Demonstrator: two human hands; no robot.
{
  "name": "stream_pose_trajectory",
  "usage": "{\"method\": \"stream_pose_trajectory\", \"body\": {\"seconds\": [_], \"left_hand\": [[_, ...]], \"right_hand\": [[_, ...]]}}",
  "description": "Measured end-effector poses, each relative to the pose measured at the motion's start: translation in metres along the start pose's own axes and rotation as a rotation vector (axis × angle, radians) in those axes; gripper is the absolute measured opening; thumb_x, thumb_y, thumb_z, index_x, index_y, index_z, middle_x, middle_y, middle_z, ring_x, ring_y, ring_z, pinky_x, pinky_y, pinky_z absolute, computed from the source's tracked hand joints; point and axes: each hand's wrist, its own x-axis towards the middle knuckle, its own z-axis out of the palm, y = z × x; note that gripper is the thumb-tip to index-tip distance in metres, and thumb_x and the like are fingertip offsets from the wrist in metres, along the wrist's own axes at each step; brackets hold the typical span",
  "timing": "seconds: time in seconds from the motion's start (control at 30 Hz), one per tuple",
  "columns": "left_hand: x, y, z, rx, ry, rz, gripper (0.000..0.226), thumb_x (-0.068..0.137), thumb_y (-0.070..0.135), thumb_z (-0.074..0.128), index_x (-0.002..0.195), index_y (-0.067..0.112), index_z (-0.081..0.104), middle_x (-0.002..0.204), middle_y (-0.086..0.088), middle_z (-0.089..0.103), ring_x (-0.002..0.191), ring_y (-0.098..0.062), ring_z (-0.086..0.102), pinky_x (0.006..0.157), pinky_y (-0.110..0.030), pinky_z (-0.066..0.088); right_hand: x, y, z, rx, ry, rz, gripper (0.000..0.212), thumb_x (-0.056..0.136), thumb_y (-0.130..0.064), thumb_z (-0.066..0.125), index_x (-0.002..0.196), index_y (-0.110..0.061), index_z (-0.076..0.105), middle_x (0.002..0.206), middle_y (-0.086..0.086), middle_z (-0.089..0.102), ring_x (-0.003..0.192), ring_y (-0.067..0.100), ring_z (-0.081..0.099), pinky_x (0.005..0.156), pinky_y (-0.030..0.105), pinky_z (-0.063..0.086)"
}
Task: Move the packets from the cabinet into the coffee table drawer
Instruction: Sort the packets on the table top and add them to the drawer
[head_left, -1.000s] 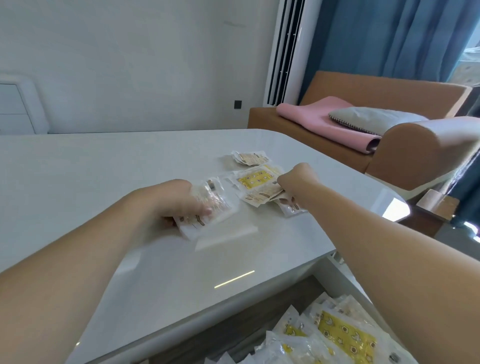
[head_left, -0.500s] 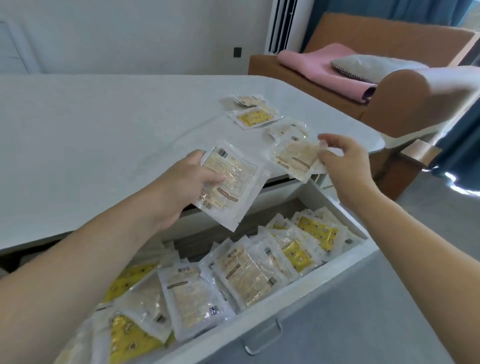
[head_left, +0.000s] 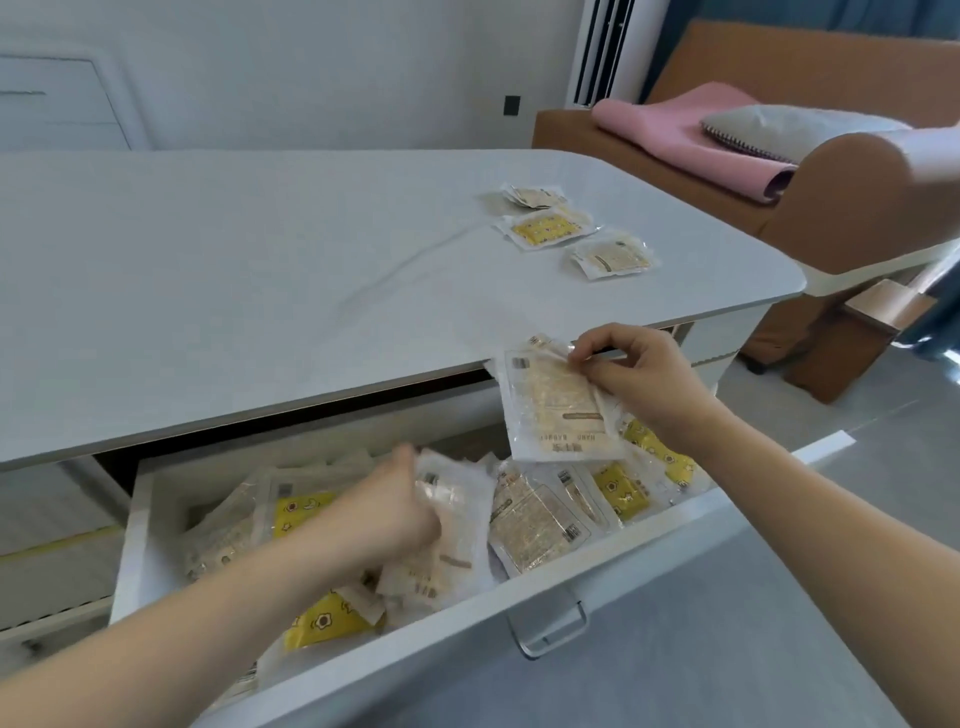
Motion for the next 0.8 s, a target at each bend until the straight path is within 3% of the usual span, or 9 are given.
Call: {"method": "stream_pose_trajectory", "body": {"seconds": [0.07, 0.13, 0.2, 0.27, 0.37, 0.5, 0.63, 0.73, 0.8], "left_hand": [[0.006, -0.009, -0.001, 0.25, 0.002, -0.015, 0.036, 0.073, 0.034, 0.071, 0.098, 0.025, 0.047, 0.094, 0.002, 0.06, 0.079, -0.014, 0.063, 0.053, -0.028, 0.047], [0.016, -0.009, -0.014, 0.29, 0.074, 0.011, 0.036, 0.074, 0.043, 0.072, 0.097, 0.021, 0.054, 0.102, -0.001, 0.058, 0.091, -0.017, 0.058, 0.063, -0.029, 0.045], [0.023, -0.003, -0.034, -0.097, 0.055, 0.011, 0.033, 0.081, 0.031, 0.07, 0.106, 0.013, 0.06, 0.107, -0.008, 0.064, 0.093, -0.02, 0.06, 0.069, -0.03, 0.046], [0.02, -0.001, -0.047, -0.557, -0.142, 0.08, 0.034, 0.083, 0.024, 0.067, 0.112, 0.008, 0.063, 0.104, -0.015, 0.072, 0.086, -0.023, 0.065, 0.07, -0.032, 0.05], [0.013, -0.003, -0.052, -0.698, -0.294, 0.184, 0.048, 0.076, 0.033, 0.068, 0.118, 0.01, 0.062, 0.105, -0.019, 0.072, 0.083, -0.026, 0.067, 0.07, -0.034, 0.053], [0.009, -0.02, -0.05, -0.537, -0.216, 0.164, 0.04, 0.084, 0.013, 0.075, 0.119, 0.01, 0.055, 0.095, -0.017, 0.075, 0.071, -0.027, 0.068, 0.058, -0.033, 0.055], [0.002, -0.044, -0.064, -0.238, -0.204, 0.094, 0.015, 0.094, 0.008, 0.062, 0.108, 0.007, 0.061, 0.085, -0.012, 0.077, 0.064, -0.025, 0.071, 0.048, -0.029, 0.051], [-0.008, -0.055, -0.084, -0.065, -0.291, -0.022, 0.013, 0.098, 0.011, 0.053, 0.104, 0.005, 0.062, 0.08, -0.01, 0.076, 0.054, -0.018, 0.065, 0.042, -0.026, 0.046], [-0.015, -0.053, -0.09, 0.195, -0.324, -0.067, 0.015, 0.098, 0.017, 0.053, 0.099, 0.008, 0.065, 0.064, -0.004, 0.072, 0.047, -0.015, 0.061, 0.041, -0.024, 0.044]], "right_hand": [[-0.002, -0.002, 0.008, -0.034, -0.054, -0.024, 0.029, 0.088, 0.003, 0.059, 0.077, -0.021, 0.071, 0.095, 0.001, 0.071, 0.091, 0.019, 0.07, 0.079, 0.035, 0.059], [-0.003, -0.004, 0.018, -0.066, -0.111, -0.041, 0.025, 0.088, 0.005, 0.059, 0.079, -0.016, 0.07, 0.099, 0.001, 0.069, 0.091, 0.016, 0.07, 0.076, 0.028, 0.058], [-0.004, -0.006, 0.029, -0.071, -0.188, -0.047, 0.024, 0.088, 0.008, 0.057, 0.08, -0.013, 0.068, 0.099, 0.002, 0.067, 0.088, 0.014, 0.07, 0.073, 0.025, 0.057], [-0.006, -0.009, 0.041, -0.098, -0.263, -0.068, 0.026, 0.087, 0.009, 0.056, 0.08, -0.013, 0.068, 0.099, -0.001, 0.065, 0.087, 0.012, 0.068, 0.076, 0.028, 0.058], [-0.008, -0.014, 0.061, -0.172, -0.332, -0.105, 0.028, 0.086, 0.006, 0.058, 0.079, -0.019, 0.07, 0.097, -0.007, 0.064, 0.086, 0.006, 0.064, 0.08, 0.025, 0.055], [-0.013, -0.02, 0.089, -0.159, -0.431, -0.026, 0.017, 0.09, -0.006, 0.062, 0.095, -0.022, 0.067, 0.104, -0.006, 0.065, 0.088, 0.008, 0.068, 0.081, 0.029, 0.057], [-0.014, -0.023, 0.122, -0.211, -0.636, 0.101, 0.042, 0.088, -0.003, 0.064, 0.125, -0.022, 0.056, 0.12, -0.001, 0.062, 0.097, 0.016, 0.068, 0.088, 0.035, 0.057], [-0.013, -0.024, 0.136, -0.259, -0.74, 0.134, 0.035, 0.09, -0.003, 0.062, 0.123, -0.013, 0.059, 0.112, 0.006, 0.069, 0.099, 0.02, 0.067, 0.091, 0.035, 0.055], [-0.012, -0.024, 0.141, -0.297, -0.736, 0.137, 0.03, 0.09, -0.007, 0.063, 0.119, -0.015, 0.063, 0.111, 0.003, 0.07, 0.101, 0.018, 0.067, 0.092, 0.035, 0.054]]}}
